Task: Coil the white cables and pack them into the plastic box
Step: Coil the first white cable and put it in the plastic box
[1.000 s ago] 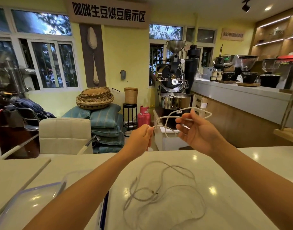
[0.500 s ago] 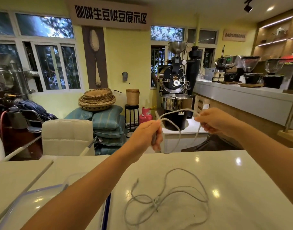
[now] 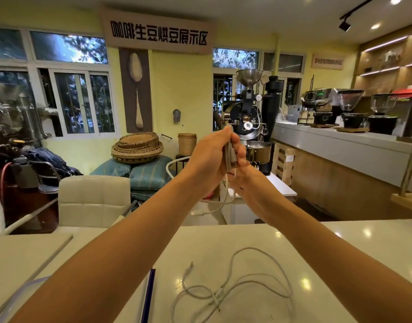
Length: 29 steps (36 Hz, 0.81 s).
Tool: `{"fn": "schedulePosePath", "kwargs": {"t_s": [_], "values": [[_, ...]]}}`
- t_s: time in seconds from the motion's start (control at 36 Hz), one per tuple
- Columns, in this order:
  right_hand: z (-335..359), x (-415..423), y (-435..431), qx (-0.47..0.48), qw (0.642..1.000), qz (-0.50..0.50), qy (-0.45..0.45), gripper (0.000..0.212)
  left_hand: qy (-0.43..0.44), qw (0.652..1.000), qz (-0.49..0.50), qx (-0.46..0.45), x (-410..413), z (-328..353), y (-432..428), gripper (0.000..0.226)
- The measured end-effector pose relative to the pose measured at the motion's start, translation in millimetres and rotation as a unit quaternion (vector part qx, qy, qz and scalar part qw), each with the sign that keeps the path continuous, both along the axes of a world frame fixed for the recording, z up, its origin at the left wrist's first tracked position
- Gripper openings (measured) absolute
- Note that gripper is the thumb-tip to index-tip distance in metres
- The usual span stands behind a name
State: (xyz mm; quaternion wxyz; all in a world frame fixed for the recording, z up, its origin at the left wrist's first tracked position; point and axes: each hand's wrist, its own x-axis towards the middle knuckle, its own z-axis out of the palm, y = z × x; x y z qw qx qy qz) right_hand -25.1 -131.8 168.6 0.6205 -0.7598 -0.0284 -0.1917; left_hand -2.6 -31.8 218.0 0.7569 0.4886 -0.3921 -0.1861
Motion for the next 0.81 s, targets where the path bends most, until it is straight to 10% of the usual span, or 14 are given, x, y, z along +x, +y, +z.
{"fn": "schedulePosePath", "kwargs": {"t_s": [0.28,0.53,0.81], "values": [[-2.4,5.8,22.0,-0.146,0.976,-0.159,-0.012,0.02,0.003,0.999,-0.044,0.009,-17.4,12.2,-9.0,0.037],[-3.9,-14.6,23.4,-0.197,0.975,0.002,0.102,0.029,-0.108,0.99,0.083,0.023,8.0,24.2,0.1,0.035],[28.3,-48.0,4.2,-0.101,0.965,0.118,0.213,0.031,-0.392,0.876,0.248,0.13,24.1,-6.8,10.5,0.03]]}}
